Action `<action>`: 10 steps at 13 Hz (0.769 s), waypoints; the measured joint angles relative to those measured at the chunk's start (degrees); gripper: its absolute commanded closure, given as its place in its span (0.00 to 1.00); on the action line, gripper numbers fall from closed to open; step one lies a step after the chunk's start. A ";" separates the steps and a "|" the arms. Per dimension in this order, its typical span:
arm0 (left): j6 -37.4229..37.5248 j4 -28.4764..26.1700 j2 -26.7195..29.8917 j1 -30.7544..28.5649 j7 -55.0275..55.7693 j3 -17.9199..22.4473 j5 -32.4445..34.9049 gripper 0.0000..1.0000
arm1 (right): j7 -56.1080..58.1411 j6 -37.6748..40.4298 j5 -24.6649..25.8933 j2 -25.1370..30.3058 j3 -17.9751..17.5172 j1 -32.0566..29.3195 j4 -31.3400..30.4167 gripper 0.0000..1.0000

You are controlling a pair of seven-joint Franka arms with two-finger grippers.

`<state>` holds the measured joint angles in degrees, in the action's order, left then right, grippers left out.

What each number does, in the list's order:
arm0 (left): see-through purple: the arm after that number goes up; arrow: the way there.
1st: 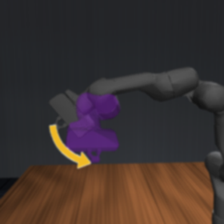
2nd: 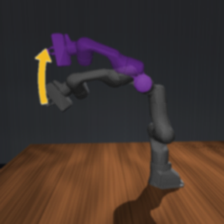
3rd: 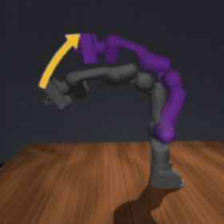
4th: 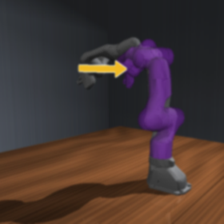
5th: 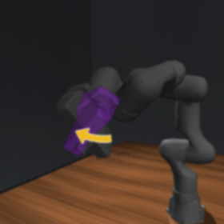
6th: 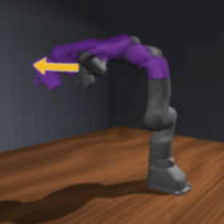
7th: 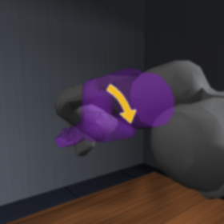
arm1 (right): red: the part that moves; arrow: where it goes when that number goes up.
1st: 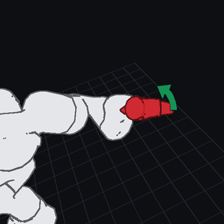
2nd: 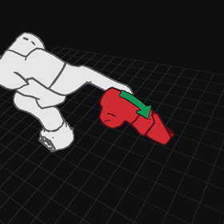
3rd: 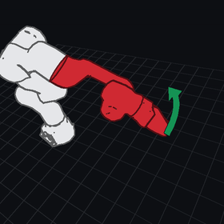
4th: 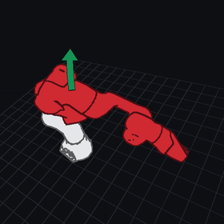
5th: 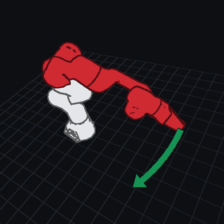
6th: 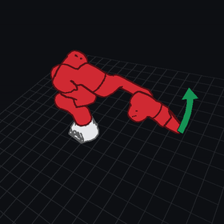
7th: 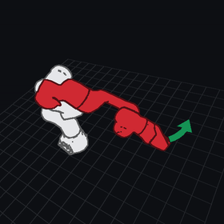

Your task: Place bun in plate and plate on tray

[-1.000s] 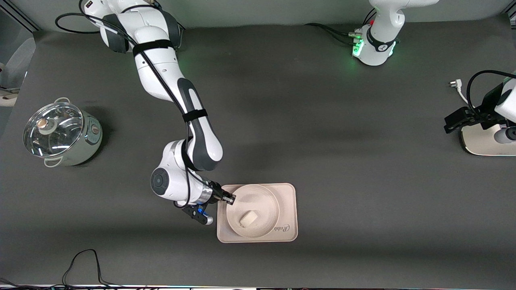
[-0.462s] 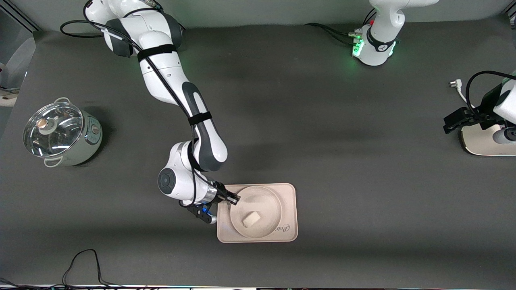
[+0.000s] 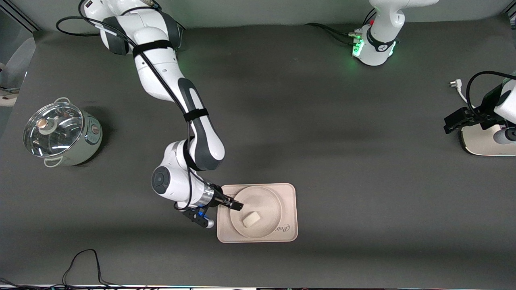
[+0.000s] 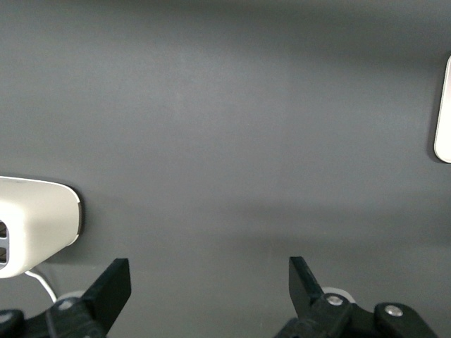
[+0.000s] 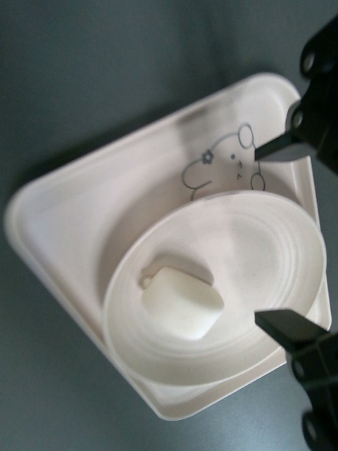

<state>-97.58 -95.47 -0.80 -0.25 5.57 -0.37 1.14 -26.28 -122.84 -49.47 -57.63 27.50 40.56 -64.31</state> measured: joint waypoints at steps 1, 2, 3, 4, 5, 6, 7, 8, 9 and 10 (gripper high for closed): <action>0.00 -0.03 0.00 -0.01 0.00 0.00 0.00 0.00 | 0.00 1.89 3.46 1.86 0.06 -0.30 0.08 0.00; -0.01 -0.05 0.00 -0.01 0.00 0.00 0.00 0.00 | 0.00 4.00 7.42 4.01 0.20 -0.58 0.11 0.00; -0.02 -0.08 0.00 -0.01 0.00 0.00 0.00 0.00 | 0.02 6.61 12.31 6.66 0.47 -0.80 0.07 0.00; -0.03 -0.10 0.00 -0.02 0.00 0.00 -0.01 0.00 | 0.42 9.70 17.09 9.56 0.70 -1.06 -0.05 0.00; -0.03 -0.12 0.00 -0.02 0.00 0.01 -0.02 0.00 | 1.71 13.61 21.18 12.78 1.02 -1.43 -0.22 0.00; -0.03 -0.14 0.00 -0.03 0.00 0.03 -0.02 0.00 | 4.31 17.83 24.11 16.26 1.72 -1.97 -0.52 0.00; -0.03 -0.15 0.00 -0.05 0.00 0.05 -0.02 0.00 | 7.64 21.92 26.01 19.61 2.93 -2.53 -1.06 0.00; -0.03 -0.16 0.00 -0.06 0.00 0.07 -0.02 0.00 | 10.85 25.90 26.97 22.66 4.91 -3.03 -1.66 0.00; -0.04 -0.16 0.00 -0.07 0.00 0.08 -0.02 0.00 | 13.19 29.61 27.28 25.43 6.95 -3.50 -2.35 0.00; -0.05 -0.17 0.00 -0.07 0.00 0.08 -0.02 0.00 | 14.52 32.88 27.91 28.07 8.24 -4.14 -3.13 0.00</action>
<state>-97.63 -95.63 -0.80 -0.32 5.57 -0.29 1.11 -11.76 -89.96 -21.56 -29.57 35.74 36.42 -67.43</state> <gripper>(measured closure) 0.000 0.000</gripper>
